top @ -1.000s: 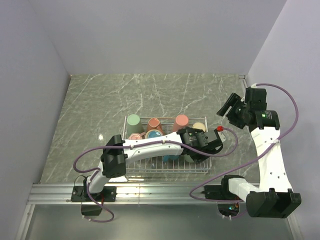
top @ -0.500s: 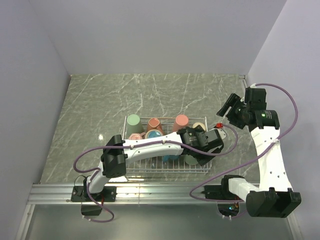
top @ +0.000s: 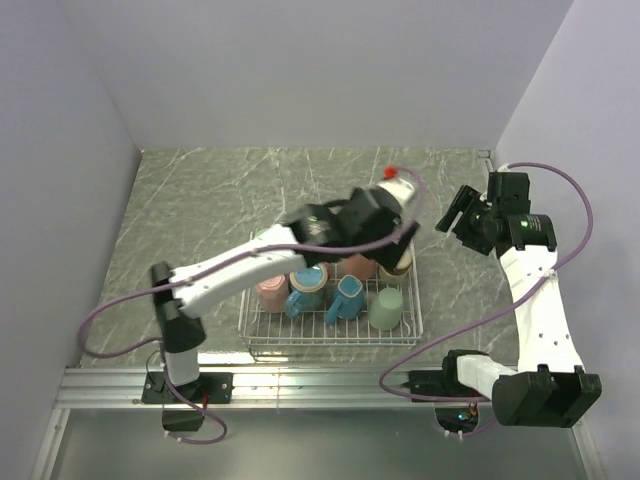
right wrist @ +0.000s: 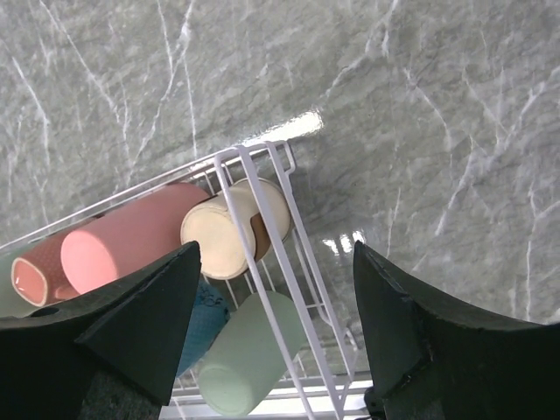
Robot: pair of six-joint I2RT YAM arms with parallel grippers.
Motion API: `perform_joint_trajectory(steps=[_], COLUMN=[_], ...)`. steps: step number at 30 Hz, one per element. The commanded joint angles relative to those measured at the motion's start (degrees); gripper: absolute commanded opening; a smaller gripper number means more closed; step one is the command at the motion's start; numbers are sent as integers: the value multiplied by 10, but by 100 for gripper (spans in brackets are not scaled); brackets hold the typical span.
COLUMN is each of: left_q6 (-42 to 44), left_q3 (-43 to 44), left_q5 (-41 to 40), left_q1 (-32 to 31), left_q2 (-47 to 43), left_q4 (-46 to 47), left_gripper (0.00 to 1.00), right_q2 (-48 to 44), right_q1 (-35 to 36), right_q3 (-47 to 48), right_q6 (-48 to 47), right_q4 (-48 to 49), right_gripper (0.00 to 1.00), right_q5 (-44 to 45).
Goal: Load the cups into the dish rack
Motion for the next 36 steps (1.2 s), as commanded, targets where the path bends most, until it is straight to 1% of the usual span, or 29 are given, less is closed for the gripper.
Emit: perform_joint_trajectory(steps=[1,2,3,4,5,7,8,9,10,11,12,14,15,16,17,18,19,20,21,22,24,25,28,31,32,34,36], left_q6=[-21,-33,-39,-50,-55,-61,-61,-59,-52,-50,-51,-62,-68,-82,-88,-91,-86,-80,-74,-64,-53,-27,6,11,10,6,-1], left_q3=[-38,-54,-87,-105,-123,-180,-200,-239,-259,-276,-308,-338,-370,-389,-408,-450,-470,-486,-525,-542,-592,-609,-668,-734,-778,-825,-871], left_q5=[-11,-8,-4,-7,-33,-64,-81,-103,-109,-117,-146,-166,-177,-194,-206,-209,-200,-196,-194,-189,-163,-158,-119,-109,-117,-108,-111], left_q1=[33,63,80,110,125,166,180,193,221,234,245,286,303,337,355,372,407,423,435,462,490,505,529,548,554,576,587], left_q2=[-104,-140,-160,-181,-220,-260,-298,-316,-333,-365,-378,-419,-433,-447,-476,-490,-503,-524,-534,-542,-564,-570,-581,-589,-589,-586,-558], left_q4=[48,55,63,81,89,107,129,140,151,169,176,186,199,210,218,246,257,269,296,307,328,354,389,455,521,601,694], left_gripper=[99,99,99,99,99,99,99,99,99,99,99,99,99,99,99,99,99,99,99,99,99,99,99,99,99,99,99], right_q2=[8,8,7,6,4,1,-3,-6,-9,-13,-16,-22,-24,-26,-28,-30,-33,-35,-38,-39,-42,-42,-41,-34,-33,-29,-24], right_q1=[-2,-2,-1,-1,0,1,4,5,6,8,9,12,15,17,18,19,20,20,23,23,27,29,30,30,47,53,62], right_q3=[28,27,26,22,19,9,7,5,1,0,-1,-2,-2,0,2,3,6,7,7,5,0,-6,-8,-3,-1,-1,-2], right_q6=[-20,-21,-22,-23,-24,-27,-28,-30,-31,-31,-32,-34,-37,-38,-39,-40,-41,-42,-44,-45,-48,-48,-48,-49,-49,-48,-48], right_q4=[20,25,28,32,40,48,53,56,58,62,65,71,74,76,77,78,77,78,78,79,81,82,80,77,77,77,77], right_gripper=[77,77,77,77,77,77,77,77,77,77,77,77,77,77,77,77,77,77,77,77,77,77,77,77,77,77,77], right_q5=[6,1,-14,-21,-29,-51,-56,-61,-69,-74,-80,-95,-97,-100,-103,-104,-104,-101,-101,-100,-100,-101,-99,-97,-96,-98,-102])
